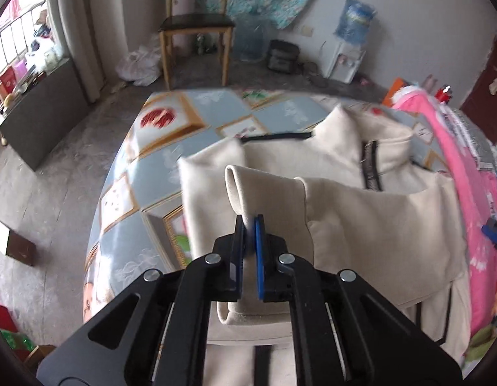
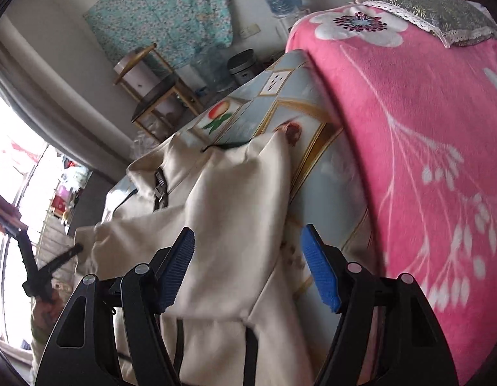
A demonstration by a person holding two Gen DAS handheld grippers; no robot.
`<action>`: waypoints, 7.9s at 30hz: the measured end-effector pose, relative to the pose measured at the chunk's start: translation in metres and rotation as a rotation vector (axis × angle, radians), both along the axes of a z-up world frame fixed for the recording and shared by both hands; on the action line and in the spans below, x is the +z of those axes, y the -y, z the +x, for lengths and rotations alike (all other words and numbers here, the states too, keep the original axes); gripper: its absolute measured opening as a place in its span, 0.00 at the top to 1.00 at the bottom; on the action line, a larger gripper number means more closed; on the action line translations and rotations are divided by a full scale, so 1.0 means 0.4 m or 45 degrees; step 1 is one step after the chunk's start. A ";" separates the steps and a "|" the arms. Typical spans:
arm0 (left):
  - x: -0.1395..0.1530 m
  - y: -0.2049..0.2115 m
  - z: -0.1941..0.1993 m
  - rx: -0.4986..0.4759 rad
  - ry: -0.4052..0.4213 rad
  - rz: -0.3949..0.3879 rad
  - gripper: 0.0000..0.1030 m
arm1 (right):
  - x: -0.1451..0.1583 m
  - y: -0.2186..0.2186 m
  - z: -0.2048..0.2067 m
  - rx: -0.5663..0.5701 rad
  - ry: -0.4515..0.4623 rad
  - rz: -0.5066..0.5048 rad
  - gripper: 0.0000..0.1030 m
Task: Fold large clothes
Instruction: 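Pinch the folded side with the right tool and smooth it toward the collar, then open both tools and release the folded jacket, then move both open tools back to the jacket hem, then close both tools on the jacket hem edge, then lift the hem with both tools and fold it toward the collar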
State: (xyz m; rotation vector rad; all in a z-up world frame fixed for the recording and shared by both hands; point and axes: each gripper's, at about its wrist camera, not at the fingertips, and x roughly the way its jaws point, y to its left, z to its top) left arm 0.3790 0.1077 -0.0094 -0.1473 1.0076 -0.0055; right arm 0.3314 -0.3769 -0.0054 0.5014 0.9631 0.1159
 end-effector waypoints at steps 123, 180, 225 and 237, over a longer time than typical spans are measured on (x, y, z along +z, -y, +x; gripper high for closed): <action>-0.159 -0.084 -0.864 -0.001 0.010 -0.108 0.57 | -0.135 -0.135 -0.862 -0.044 -0.008 -0.204 0.30; -0.024 -0.073 -0.968 -0.131 0.130 -0.124 0.96 | -0.015 -0.132 -0.953 -0.083 0.123 -0.214 0.95; -0.061 -0.046 -1.007 -0.173 0.071 -0.163 0.95 | -0.085 -0.155 -0.973 -0.009 0.012 -0.266 0.95; 0.094 -0.080 -0.817 -0.149 0.251 -0.238 0.96 | 0.090 -0.148 -0.805 -0.015 0.216 -0.248 0.95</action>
